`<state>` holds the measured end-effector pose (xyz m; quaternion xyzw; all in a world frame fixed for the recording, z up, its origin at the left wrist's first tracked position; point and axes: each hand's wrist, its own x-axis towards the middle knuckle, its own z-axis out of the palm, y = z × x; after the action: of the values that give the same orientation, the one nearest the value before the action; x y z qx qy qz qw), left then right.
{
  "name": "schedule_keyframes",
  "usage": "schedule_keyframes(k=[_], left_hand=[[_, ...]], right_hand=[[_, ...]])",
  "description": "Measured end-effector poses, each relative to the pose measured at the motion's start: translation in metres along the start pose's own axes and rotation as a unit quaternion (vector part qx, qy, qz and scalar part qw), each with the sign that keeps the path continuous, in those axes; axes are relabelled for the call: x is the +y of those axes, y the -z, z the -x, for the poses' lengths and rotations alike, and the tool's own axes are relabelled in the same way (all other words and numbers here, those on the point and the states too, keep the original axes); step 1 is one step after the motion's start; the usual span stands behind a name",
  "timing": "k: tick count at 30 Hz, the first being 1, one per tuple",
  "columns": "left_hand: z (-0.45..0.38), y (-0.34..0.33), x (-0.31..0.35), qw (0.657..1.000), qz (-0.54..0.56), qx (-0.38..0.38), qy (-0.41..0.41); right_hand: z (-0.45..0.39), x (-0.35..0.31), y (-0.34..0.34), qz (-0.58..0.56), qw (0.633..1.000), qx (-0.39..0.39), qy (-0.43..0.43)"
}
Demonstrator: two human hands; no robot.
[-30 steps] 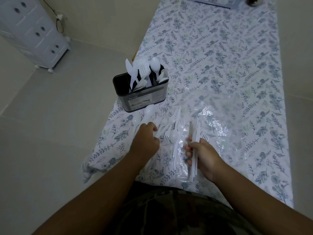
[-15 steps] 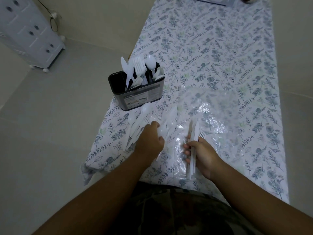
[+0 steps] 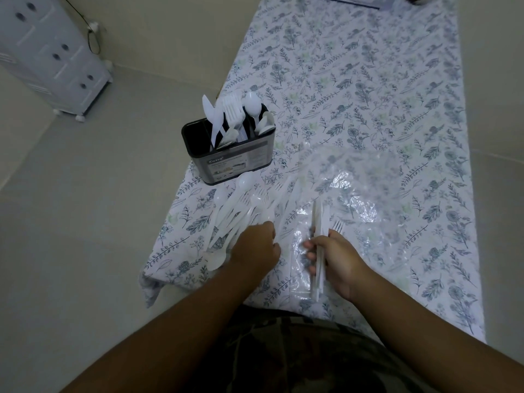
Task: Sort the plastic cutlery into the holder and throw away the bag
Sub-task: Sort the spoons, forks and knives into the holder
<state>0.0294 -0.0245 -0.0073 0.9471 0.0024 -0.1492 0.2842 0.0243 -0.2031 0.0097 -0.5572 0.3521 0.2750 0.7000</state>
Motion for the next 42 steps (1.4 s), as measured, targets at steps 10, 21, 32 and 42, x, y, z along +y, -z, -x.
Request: schedule_keyframes(k=[10,21,32,42], left_hand=[[0.014,0.005,-0.004,0.988,0.138,0.045,0.050],[0.013,0.012,0.033,0.974,0.223,-0.030,-0.031],[-0.037,0.002,0.039,0.993,-0.110,-0.036,0.020],[0.012,0.012,0.031,0.994,0.099,-0.043,0.016]], right_hand=[[-0.002,-0.004,-0.001,-0.038,0.999,-0.018,-0.014],[0.004,-0.006,-0.014,-0.049,0.995,-0.072,0.043],[0.010,-0.006,0.005,0.043,0.998,-0.035,0.007],[0.007,-0.010,0.000,-0.007,0.998,-0.067,-0.003]])
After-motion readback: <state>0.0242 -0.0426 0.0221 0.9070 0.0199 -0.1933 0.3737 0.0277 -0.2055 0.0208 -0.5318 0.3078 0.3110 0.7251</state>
